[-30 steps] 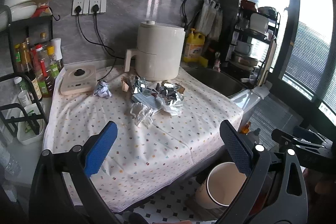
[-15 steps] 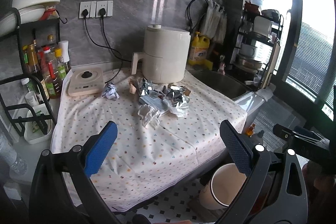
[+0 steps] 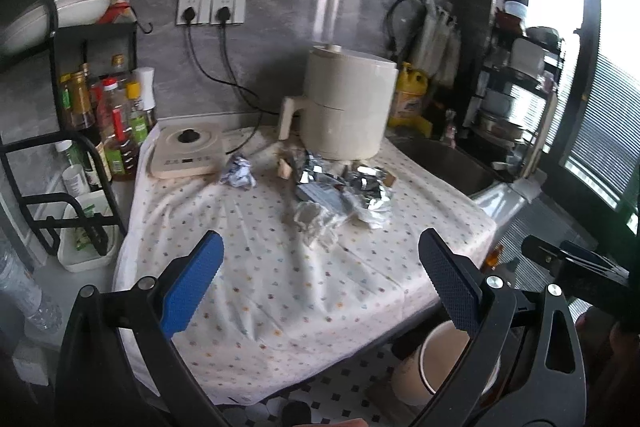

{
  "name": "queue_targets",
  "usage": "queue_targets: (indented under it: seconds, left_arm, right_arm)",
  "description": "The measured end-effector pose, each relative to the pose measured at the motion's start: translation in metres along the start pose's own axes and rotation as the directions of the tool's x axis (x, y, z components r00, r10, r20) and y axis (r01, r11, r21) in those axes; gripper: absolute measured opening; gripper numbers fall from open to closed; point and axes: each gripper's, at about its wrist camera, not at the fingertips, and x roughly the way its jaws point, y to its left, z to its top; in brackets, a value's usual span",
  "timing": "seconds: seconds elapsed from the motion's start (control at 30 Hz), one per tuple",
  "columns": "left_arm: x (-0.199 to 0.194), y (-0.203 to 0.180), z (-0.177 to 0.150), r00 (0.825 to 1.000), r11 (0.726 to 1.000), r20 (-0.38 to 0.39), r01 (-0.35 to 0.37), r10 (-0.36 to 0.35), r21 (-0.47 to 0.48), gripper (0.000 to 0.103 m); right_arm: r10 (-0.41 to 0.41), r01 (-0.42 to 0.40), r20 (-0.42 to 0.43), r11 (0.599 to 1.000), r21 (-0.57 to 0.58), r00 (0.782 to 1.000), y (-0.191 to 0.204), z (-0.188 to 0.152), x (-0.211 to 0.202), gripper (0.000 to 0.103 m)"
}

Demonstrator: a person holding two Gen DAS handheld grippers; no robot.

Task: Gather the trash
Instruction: 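Move both tools toward the pile of foil wrappers on the cloth, then grasp the silver foil wrapper with the right gripper while the left gripper grasps the crumpled blue-red wrapper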

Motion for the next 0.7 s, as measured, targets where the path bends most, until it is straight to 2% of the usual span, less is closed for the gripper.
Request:
queue_targets:
  seconds: [0.1,0.27,0.37,0.7]
  left_arm:
    - [0.012,0.012,0.003,1.000,0.999,-0.009,-0.016,0.016,-0.030,0.097]
    - [0.038,0.033,0.009,0.999,0.997,-0.029,-0.029,0.027,-0.074,0.097]
    - [0.056,0.041,0.013,0.999,0.997,-0.038,-0.015,0.012,-0.080,0.097]
    - [0.128,0.067,0.032,0.999,0.995,-0.054,-0.011,0.005,-0.100,0.097]
  right_arm:
    - [-0.004,0.004,-0.012,0.999,-0.041,1.000,0.012,0.008,0.013,0.095]
    - [0.080,-0.082,-0.044,0.995,-0.052,0.996,0.022,0.021,0.041,0.095]
    - [0.101,-0.105,-0.063,0.992,-0.066,0.993,0.033,0.027,0.061,0.095]
    - [0.120,-0.130,-0.102,0.987,-0.095,0.988,0.054,0.050,0.121,0.088]
